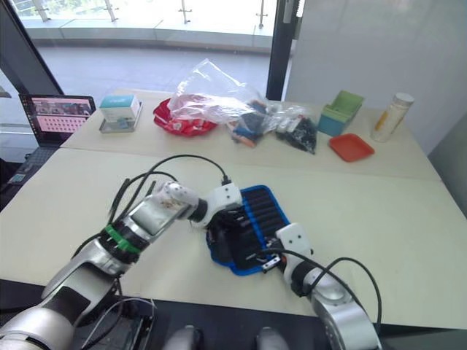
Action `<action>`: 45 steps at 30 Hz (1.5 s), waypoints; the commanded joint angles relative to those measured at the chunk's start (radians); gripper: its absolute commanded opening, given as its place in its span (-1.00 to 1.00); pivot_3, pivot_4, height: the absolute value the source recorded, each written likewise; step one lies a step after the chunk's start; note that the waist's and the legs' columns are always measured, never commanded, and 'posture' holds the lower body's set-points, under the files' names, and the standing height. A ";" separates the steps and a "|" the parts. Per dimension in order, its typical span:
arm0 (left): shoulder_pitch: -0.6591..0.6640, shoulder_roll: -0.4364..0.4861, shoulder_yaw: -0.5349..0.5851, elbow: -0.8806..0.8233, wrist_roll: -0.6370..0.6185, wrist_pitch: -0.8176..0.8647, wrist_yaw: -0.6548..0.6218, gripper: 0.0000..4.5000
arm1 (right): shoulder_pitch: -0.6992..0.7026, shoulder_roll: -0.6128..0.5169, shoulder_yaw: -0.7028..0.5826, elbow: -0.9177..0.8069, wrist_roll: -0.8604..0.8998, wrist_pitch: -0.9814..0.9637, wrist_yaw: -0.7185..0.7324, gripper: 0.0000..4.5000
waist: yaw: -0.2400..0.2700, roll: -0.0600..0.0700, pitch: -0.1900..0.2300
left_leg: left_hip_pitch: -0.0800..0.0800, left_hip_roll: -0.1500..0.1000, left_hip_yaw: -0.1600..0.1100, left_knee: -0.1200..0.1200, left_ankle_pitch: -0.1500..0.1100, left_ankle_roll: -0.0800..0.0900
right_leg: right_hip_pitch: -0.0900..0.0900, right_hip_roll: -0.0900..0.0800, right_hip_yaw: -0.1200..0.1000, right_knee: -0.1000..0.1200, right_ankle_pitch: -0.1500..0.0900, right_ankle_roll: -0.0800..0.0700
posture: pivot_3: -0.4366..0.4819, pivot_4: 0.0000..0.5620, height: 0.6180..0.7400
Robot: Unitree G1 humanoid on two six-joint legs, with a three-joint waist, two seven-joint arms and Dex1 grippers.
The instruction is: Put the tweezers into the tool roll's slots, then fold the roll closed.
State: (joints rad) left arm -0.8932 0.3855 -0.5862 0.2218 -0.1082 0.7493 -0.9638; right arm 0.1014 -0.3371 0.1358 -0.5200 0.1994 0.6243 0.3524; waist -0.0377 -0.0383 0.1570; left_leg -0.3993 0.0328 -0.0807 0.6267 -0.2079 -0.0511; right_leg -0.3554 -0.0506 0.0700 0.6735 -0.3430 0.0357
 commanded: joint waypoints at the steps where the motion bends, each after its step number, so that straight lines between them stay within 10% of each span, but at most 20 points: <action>1: -0.022 -0.044 -0.001 0.059 0.037 -0.056 0.001 -0.97 | 0.055 -0.008 0.067 0.026 0.009 0.070 0.021 -1.00 | -0.001 0.001 0.000 | 0.000 0.000 0.000 0.000 0.000 0.000 | 0.000 0.000 0.000 0.000 0.000 0.000 | -0.05 -0.47 0.72; 7: -0.013 -0.054 0.015 0.086 0.066 -0.086 -0.020 -0.97 | 0.063 -0.009 0.068 0.019 0.009 0.072 0.020 -1.00 | 0.001 0.001 -0.001 | 0.001 0.000 0.000 0.000 0.000 0.000 | 0.001 0.000 0.000 0.001 0.000 0.000 | -0.05 -0.47 0.72; 21: 0.003 0.101 0.257 -0.155 -0.071 0.090 -0.071 0.99 | 0.049 -0.018 0.062 0.055 -0.001 0.051 0.029 -1.00 | -0.010 0.001 0.000 | 0.001 0.002 -0.001 0.000 0.000 0.000 | 0.000 0.003 0.001 0.002 0.000 0.000 | -0.05 -0.47 0.72; 34: 0.523 0.252 0.890 -0.357 -0.206 -0.068 0.164 0.99 | 0.020 -0.052 0.052 0.083 0.007 0.045 0.076 -1.00 | -0.007 0.002 0.000 | 0.005 0.005 -0.001 0.000 0.000 0.000 | 0.001 0.004 0.002 0.005 0.000 -0.001 | -0.05 -0.47 0.72; 45: 1.056 0.176 1.338 -0.574 -0.357 -0.092 0.254 0.99 | -0.002 -0.099 0.042 0.095 0.026 0.053 0.127 -1.00 | -0.004 0.000 -0.001 | 0.008 0.005 0.000 -0.001 -0.001 -0.001 | 0.003 0.002 0.002 0.003 0.000 -0.001 | -0.05 -0.47 0.72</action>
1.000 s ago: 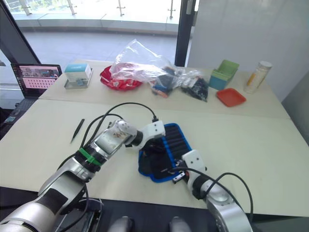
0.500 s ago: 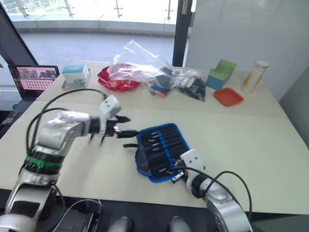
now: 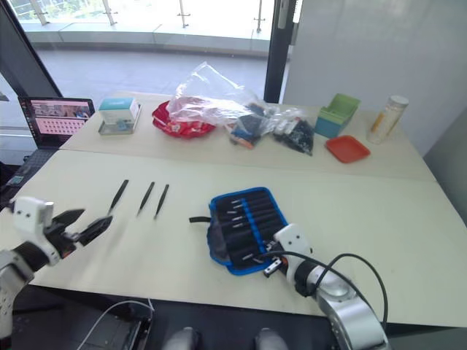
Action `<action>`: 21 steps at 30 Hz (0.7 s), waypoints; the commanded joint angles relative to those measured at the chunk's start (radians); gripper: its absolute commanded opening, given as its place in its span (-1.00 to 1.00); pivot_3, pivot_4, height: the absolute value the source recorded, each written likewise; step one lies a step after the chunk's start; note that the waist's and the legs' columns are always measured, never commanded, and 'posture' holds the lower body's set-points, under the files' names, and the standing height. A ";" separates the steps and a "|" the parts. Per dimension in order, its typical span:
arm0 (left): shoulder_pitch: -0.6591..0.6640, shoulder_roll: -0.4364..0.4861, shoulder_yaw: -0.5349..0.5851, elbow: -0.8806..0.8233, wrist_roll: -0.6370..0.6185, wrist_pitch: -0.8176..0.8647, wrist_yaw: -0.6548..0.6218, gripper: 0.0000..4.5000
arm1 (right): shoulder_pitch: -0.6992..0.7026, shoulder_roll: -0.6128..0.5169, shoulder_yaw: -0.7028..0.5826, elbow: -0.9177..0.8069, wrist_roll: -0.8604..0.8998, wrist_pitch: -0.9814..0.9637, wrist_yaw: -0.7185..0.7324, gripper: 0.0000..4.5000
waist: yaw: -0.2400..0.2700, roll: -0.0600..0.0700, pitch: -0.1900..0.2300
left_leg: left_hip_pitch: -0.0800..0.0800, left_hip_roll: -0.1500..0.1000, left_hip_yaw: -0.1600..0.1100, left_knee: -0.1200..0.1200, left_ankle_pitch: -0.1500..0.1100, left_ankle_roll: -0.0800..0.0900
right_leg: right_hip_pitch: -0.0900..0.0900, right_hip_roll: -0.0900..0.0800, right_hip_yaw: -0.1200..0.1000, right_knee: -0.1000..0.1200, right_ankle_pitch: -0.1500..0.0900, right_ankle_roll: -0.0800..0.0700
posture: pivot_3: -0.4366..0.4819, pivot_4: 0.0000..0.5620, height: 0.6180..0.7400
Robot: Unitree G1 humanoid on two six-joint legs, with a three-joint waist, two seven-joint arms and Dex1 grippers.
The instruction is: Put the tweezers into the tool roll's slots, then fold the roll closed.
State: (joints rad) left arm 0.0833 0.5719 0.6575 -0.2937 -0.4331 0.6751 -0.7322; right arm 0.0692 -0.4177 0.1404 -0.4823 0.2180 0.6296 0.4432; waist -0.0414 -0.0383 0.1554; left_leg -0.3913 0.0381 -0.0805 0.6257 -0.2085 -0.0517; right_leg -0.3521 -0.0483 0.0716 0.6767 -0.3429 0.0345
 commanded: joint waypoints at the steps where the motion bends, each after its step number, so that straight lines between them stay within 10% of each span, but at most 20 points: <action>1: 0.109 -0.014 0.111 -0.063 -0.039 -0.015 0.027 0.99 | 0.028 -0.021 0.038 0.059 0.009 0.048 0.040 -1.00 | -0.002 0.000 0.000 | 0.000 0.000 0.000 0.000 0.000 0.000 | 0.000 0.000 0.000 0.000 0.000 0.000 | -0.05 -0.47 0.72; 11: 0.188 -0.016 0.080 -0.048 -0.045 -0.025 0.108 0.99 | 0.021 -0.028 0.039 0.061 0.014 0.050 0.051 -1.00 | 0.003 -0.002 -0.001 | 0.001 0.002 0.001 0.000 0.000 -0.001 | 0.001 0.001 0.000 -0.005 -0.001 -0.002 | -0.05 -0.47 0.72; 21: -0.081 0.071 -0.150 0.235 0.072 -0.079 0.179 0.99 | 0.025 -0.005 0.036 0.048 0.009 0.055 0.029 -1.00 | -0.002 -0.002 -0.001 | 0.000 0.004 0.002 -0.001 0.000 -0.001 | 0.000 0.003 -0.001 -0.005 -0.001 -0.002 | -0.05 -0.47 0.72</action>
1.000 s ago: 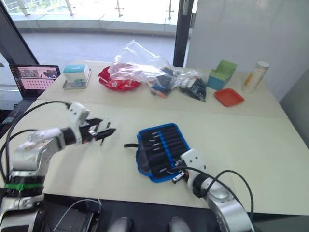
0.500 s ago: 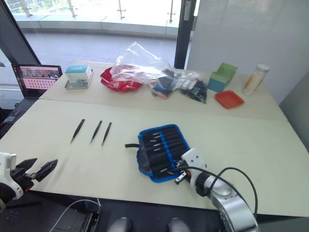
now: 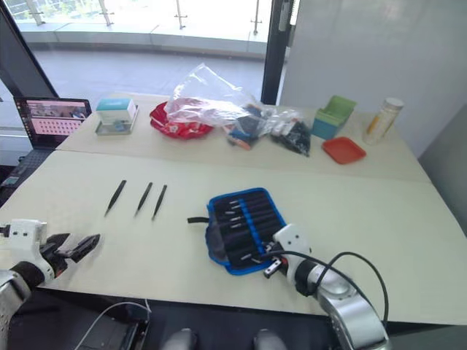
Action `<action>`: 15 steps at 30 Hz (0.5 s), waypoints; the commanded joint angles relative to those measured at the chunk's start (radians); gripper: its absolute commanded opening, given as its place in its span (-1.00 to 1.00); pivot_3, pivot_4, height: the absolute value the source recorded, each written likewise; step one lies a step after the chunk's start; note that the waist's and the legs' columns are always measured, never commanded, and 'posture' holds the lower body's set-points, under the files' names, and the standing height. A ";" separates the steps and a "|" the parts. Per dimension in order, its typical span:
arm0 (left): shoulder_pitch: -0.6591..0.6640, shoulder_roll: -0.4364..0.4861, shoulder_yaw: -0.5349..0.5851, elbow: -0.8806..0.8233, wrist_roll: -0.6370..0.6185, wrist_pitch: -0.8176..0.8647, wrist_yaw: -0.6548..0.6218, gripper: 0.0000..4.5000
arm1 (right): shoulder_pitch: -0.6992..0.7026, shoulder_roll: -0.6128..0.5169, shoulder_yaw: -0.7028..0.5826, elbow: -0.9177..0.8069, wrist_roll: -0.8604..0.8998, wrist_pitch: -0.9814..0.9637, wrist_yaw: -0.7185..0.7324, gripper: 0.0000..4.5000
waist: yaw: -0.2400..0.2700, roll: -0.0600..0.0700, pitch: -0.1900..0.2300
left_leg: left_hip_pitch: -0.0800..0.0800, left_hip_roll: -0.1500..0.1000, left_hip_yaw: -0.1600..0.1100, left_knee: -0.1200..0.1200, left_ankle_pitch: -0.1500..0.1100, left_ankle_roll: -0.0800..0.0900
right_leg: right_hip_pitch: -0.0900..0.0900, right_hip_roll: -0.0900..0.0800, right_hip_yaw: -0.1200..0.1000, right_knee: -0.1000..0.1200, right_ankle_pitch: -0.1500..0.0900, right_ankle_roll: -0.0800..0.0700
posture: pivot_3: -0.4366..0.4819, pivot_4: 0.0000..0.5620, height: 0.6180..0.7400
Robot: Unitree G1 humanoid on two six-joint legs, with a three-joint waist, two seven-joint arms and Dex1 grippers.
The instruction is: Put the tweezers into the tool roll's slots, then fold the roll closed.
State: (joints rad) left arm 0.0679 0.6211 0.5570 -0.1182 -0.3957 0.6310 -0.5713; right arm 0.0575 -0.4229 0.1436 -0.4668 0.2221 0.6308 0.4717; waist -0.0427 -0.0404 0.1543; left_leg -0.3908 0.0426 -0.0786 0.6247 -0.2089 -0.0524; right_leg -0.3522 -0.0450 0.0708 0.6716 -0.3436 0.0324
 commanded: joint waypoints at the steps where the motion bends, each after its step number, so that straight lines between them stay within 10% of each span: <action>1: -0.102 0.025 -0.076 0.090 0.046 -0.038 0.023 0.99 | 0.040 0.004 0.031 0.030 0.005 0.055 -0.003 -1.00 | 0.001 0.000 0.000 | 0.000 0.000 0.000 0.000 0.000 0.000 | 0.000 0.000 0.000 0.000 0.000 0.000 | -0.05 -0.47 0.72; 12: -0.418 0.007 -0.276 0.508 0.169 -0.125 0.031 0.99 | 0.045 0.017 0.028 0.014 0.002 0.061 -0.027 -1.00 | 0.003 0.004 -0.005 | 0.002 0.000 0.000 0.000 0.000 0.000 | 0.001 0.000 -0.001 0.002 0.000 0.000 | -0.05 -0.47 0.72; 15: -0.438 -0.004 -0.302 0.552 0.178 -0.139 0.012 0.61 | 0.047 0.018 0.025 0.007 0.002 0.064 -0.033 -1.00 | 0.003 0.008 -0.007 | 0.002 -0.001 0.001 0.000 0.000 0.000 | 0.001 0.000 -0.001 0.003 0.000 0.000 | -0.05 -0.47 0.72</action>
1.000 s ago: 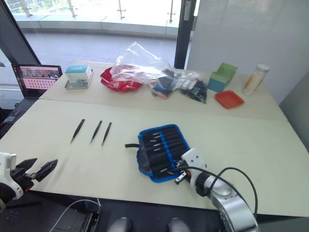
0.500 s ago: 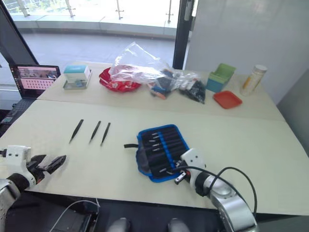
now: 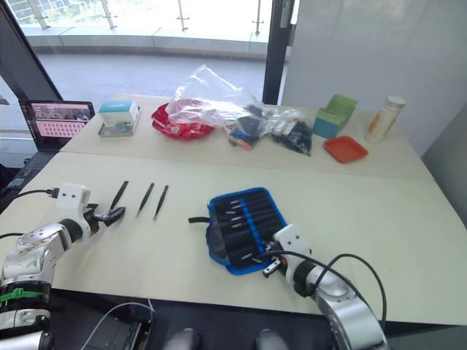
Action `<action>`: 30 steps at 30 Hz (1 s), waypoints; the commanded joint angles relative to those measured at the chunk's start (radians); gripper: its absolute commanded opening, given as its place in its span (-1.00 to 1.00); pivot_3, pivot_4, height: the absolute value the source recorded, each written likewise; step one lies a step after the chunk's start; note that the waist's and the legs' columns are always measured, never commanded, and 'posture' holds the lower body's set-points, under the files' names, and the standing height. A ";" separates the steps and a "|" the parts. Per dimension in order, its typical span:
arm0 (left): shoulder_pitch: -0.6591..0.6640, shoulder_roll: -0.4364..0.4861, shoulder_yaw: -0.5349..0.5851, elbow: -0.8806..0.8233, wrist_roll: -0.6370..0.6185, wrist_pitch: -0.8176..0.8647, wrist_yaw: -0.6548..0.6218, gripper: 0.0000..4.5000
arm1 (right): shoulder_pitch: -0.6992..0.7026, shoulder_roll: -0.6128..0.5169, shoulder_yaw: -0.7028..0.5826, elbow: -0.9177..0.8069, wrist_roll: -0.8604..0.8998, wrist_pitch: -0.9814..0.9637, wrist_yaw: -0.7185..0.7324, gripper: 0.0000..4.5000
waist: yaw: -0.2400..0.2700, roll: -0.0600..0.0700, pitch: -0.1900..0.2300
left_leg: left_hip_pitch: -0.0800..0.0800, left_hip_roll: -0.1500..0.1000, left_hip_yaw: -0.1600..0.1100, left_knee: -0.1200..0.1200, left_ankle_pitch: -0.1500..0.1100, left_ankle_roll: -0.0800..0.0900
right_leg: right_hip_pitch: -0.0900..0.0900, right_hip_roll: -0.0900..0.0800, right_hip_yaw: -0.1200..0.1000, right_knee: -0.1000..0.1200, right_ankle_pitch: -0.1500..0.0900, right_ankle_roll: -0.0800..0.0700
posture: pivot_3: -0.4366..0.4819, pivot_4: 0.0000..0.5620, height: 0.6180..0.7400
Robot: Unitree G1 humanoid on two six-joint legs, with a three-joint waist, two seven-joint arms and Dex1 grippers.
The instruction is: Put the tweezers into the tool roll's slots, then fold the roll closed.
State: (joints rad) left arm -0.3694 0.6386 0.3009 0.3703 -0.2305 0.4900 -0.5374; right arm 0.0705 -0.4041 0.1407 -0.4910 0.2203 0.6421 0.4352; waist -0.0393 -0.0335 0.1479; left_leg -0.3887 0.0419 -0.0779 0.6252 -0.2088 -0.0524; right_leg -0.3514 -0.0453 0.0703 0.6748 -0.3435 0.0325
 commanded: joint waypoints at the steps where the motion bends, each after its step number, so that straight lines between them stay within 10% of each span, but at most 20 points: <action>1: -0.004 -0.024 -0.053 0.072 0.015 -0.003 -0.027 0.47 | 0.035 -0.001 0.028 0.029 0.005 0.053 0.002 -1.00 | 0.000 0.002 -0.001 | 0.000 0.000 0.000 0.000 0.000 0.000 | 0.000 0.000 0.000 0.000 0.000 0.000 | -0.05 -0.47 0.72; 11: -0.045 -0.029 -0.082 0.104 0.041 -0.040 -0.060 -0.99 | 0.036 0.002 0.024 0.022 0.003 0.059 -0.006 -1.00 | 0.009 0.007 -0.007 | 0.000 -0.004 -0.001 0.000 0.000 0.000 | 0.001 -0.002 0.001 0.001 0.000 0.000 | -0.05 -0.47 0.72; 30: -0.217 0.005 -0.067 -0.213 -0.111 0.089 -0.125 -0.99 | 0.034 0.007 0.036 0.023 0.005 0.061 -0.010 -1.00 | 0.009 -0.010 0.001 | -0.005 -0.002 -0.002 0.000 0.000 0.000 | -0.003 0.000 0.000 0.002 0.000 0.000 | -0.05 -0.47 0.72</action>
State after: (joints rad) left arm -0.5652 0.6479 0.2466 0.2187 -0.3097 0.5539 -0.6434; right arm 0.0806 -0.3988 0.1367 -0.5034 0.2203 0.6549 0.4132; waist -0.0304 -0.0436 0.1489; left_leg -0.3939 0.0399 -0.0802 0.6257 -0.2087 -0.0525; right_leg -0.3539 -0.0454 0.0704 0.6763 -0.3436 0.0327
